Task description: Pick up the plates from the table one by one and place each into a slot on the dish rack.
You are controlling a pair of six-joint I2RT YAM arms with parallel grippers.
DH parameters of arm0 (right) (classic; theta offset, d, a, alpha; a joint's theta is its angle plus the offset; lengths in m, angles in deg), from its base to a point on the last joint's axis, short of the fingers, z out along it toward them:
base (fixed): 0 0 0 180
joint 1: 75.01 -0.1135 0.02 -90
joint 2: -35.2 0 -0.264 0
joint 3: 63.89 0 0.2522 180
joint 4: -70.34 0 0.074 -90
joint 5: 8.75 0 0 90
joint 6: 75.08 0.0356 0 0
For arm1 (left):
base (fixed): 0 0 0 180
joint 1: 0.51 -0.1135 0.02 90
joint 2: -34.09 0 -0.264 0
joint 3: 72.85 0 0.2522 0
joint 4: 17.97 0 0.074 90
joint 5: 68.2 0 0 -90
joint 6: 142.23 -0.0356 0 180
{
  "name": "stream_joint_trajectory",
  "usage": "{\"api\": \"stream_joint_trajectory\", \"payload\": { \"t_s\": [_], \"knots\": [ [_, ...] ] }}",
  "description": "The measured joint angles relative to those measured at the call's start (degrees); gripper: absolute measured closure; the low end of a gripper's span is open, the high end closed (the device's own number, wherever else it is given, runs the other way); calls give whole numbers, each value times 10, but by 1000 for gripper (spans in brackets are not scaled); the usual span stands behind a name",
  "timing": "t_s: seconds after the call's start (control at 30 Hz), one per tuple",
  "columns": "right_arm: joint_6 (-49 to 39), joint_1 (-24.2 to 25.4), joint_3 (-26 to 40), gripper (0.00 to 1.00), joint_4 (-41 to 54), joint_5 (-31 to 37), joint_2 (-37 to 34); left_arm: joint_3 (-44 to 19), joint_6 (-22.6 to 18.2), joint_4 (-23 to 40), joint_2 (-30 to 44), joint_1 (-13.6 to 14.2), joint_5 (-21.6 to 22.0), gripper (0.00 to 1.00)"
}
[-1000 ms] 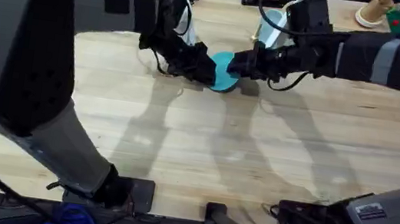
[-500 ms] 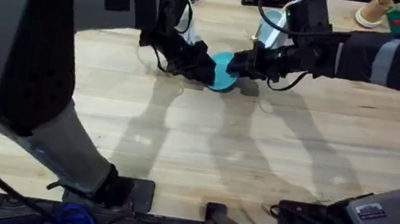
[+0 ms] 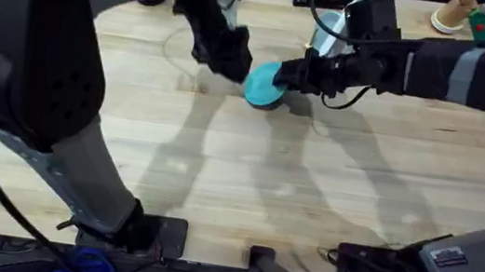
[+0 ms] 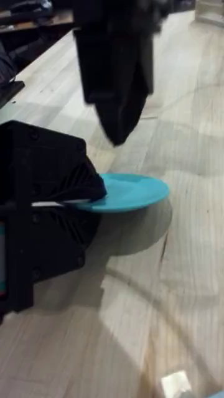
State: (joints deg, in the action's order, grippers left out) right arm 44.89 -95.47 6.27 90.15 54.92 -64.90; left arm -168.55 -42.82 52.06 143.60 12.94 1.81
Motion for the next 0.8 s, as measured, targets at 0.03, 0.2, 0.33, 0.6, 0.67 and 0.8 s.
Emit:
{"api": "stream_joint_trajectory", "payload": {
  "t_s": [0.03,0.2,0.33,0.6,0.67,0.8],
  "knots": [
    [-2,0,0,967,-2,0,0,-16,-3,10,0,0,8,959],
    [-33,0,0,968,-5,7,9,-93,-16,54,0,0,48,959],
    [-52,0,0,968,-2,40,33,-144,-20,84,0,0,93,959],
    [-111,0,-1,968,5,112,84,-175,-26,117,0,0,175,906],
    [-132,0,-1,969,5,123,102,-174,-28,117,0,0,183,806],
    [-172,0,-1,969,5,139,142,-174,-32,117,0,0,193,304]
  ]
}}
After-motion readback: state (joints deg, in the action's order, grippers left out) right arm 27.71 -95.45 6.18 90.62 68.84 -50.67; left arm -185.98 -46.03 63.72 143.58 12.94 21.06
